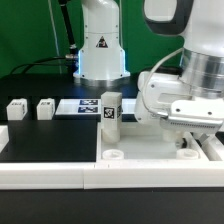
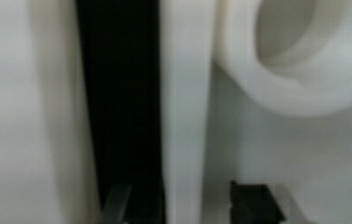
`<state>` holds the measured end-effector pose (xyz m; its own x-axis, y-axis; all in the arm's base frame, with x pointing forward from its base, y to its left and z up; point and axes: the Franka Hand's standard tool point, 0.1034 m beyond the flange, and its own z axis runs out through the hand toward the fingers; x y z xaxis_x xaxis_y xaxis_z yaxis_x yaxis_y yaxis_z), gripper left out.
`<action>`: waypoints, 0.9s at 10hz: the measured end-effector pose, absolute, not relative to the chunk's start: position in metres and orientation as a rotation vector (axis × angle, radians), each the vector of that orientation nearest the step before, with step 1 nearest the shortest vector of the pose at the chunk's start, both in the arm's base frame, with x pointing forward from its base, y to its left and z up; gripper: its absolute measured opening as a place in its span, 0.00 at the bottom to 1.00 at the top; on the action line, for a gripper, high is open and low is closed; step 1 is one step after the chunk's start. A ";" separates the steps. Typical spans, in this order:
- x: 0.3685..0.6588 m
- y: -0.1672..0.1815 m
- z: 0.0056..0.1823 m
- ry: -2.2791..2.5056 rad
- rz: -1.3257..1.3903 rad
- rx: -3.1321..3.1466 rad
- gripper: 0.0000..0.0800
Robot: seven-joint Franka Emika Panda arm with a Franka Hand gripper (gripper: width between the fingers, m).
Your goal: Assemble square table
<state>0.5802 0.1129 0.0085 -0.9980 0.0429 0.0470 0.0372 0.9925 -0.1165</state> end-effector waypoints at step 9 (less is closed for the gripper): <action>0.583 0.091 0.009 -3.079 0.210 -0.123 0.81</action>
Offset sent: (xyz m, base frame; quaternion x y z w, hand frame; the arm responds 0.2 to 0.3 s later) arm 0.0000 0.0000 0.0000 0.0000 0.0000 0.0000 1.0000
